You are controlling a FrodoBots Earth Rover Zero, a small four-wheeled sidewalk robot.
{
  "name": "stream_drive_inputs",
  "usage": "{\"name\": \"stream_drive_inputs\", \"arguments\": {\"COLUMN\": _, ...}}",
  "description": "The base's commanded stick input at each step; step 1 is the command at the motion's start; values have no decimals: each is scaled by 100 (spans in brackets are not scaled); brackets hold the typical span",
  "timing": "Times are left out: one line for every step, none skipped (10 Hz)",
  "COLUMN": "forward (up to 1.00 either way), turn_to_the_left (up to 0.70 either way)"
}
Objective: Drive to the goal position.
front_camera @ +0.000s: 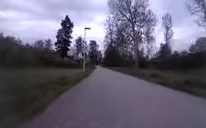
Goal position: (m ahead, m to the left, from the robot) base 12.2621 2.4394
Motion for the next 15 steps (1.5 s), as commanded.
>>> {"name": "stream_drive_inputs", "arguments": {"forward": 100, "turn_to_the_left": 0}}
{"name": "stream_drive_inputs", "arguments": {"forward": 100, "turn_to_the_left": 0}}
{"name": "stream_drive_inputs", "arguments": {"forward": 100, "turn_to_the_left": 0}}
{"name": "stream_drive_inputs", "arguments": {"forward": 100, "turn_to_the_left": 0}}
{"name": "stream_drive_inputs", "arguments": {"forward": 100, "turn_to_the_left": 0}}
{"name": "stream_drive_inputs", "arguments": {"forward": 100, "turn_to_the_left": 0}}
{"name": "stream_drive_inputs", "arguments": {"forward": 100, "turn_to_the_left": 0}}
{"name": "stream_drive_inputs", "arguments": {"forward": 100, "turn_to_the_left": 0}}
{"name": "stream_drive_inputs", "arguments": {"forward": 100, "turn_to_the_left": 0}}
{"name": "stream_drive_inputs", "arguments": {"forward": 100, "turn_to_the_left": 0}}
{"name": "stream_drive_inputs", "arguments": {"forward": 100, "turn_to_the_left": 0}}
{"name": "stream_drive_inputs", "arguments": {"forward": 100, "turn_to_the_left": 0}}
{"name": "stream_drive_inputs", "arguments": {"forward": 100, "turn_to_the_left": 0}}
{"name": "stream_drive_inputs", "arguments": {"forward": 100, "turn_to_the_left": 0}}
{"name": "stream_drive_inputs", "arguments": {"forward": 100, "turn_to_the_left": 0}}
